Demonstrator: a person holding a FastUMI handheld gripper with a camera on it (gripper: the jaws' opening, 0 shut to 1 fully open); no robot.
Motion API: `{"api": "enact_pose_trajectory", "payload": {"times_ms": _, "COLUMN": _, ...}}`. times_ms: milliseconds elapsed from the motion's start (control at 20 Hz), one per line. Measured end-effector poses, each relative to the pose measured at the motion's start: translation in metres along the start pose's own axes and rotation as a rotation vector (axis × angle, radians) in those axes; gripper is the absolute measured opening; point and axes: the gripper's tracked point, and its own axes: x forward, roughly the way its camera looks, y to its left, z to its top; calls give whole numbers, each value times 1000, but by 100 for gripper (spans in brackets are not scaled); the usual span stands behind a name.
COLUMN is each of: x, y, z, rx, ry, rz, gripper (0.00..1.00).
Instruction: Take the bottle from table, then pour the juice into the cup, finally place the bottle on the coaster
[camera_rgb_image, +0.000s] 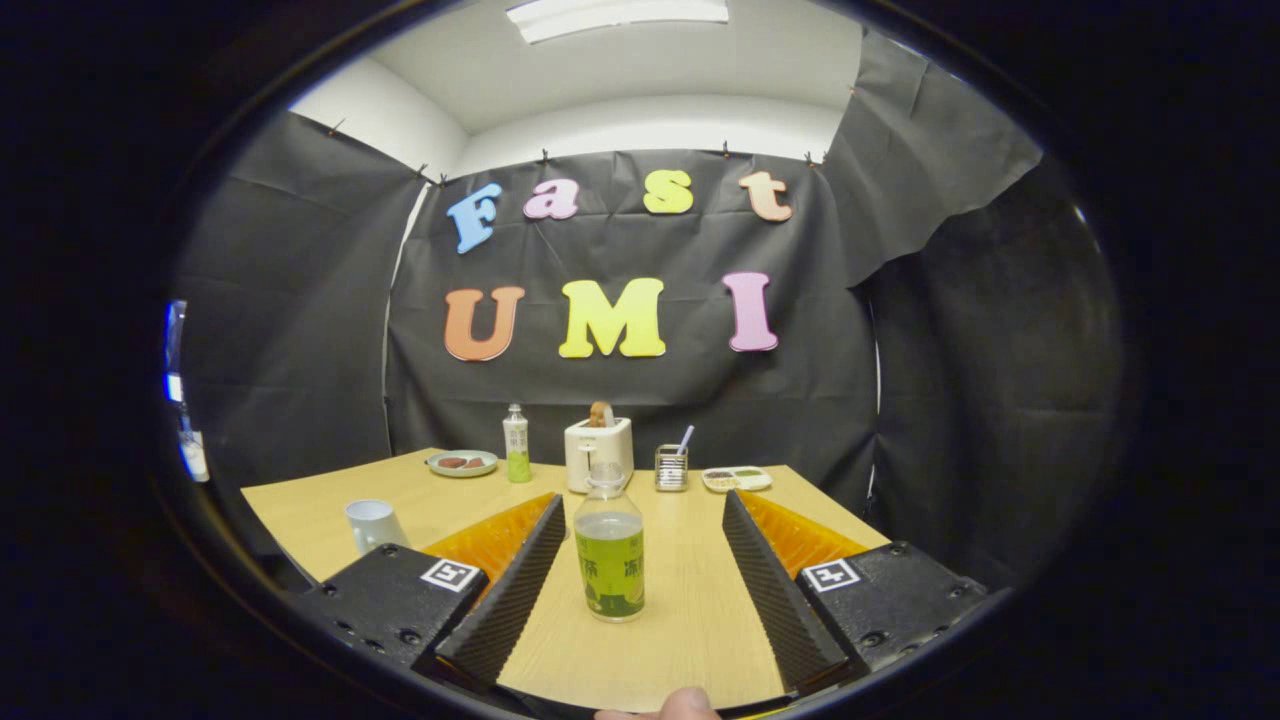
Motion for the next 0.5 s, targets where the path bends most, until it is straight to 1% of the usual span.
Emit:
{"api": "enact_pose_trajectory", "payload": {"times_ms": 300, "x": 7, "y": 2, "z": -3, "rx": -14, "ry": 21, "rz": 3, "gripper": 100}}
{"api": "enact_pose_trajectory", "payload": {"times_ms": 500, "x": 13, "y": 8, "z": -8, "rx": -24, "ry": 31, "rz": 19, "gripper": 100}}
